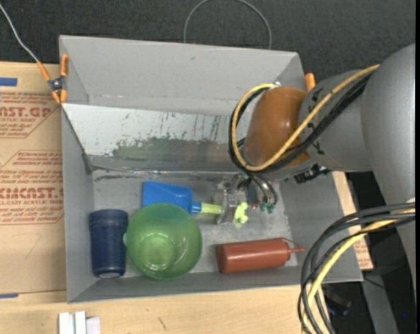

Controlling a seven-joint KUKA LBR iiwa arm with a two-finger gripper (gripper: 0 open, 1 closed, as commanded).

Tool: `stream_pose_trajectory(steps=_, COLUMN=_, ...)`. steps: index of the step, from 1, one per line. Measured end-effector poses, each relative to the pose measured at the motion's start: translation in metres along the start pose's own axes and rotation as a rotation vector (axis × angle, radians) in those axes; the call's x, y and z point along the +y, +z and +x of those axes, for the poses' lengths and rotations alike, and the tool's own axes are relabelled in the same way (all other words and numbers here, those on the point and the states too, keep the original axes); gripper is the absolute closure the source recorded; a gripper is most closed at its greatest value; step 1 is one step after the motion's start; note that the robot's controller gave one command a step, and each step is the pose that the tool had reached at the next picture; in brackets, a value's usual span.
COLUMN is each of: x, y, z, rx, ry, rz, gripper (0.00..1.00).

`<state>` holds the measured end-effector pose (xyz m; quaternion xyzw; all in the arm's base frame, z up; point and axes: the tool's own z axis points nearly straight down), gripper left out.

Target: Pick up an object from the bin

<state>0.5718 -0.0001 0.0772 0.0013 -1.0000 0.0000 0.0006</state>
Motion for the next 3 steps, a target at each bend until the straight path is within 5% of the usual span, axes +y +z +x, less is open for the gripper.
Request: stream_pose_trajectory(steps=3, x=0.0, y=-0.06, z=-0.002, rx=-0.009, ry=0.0, rz=0.0, gripper=1.0)
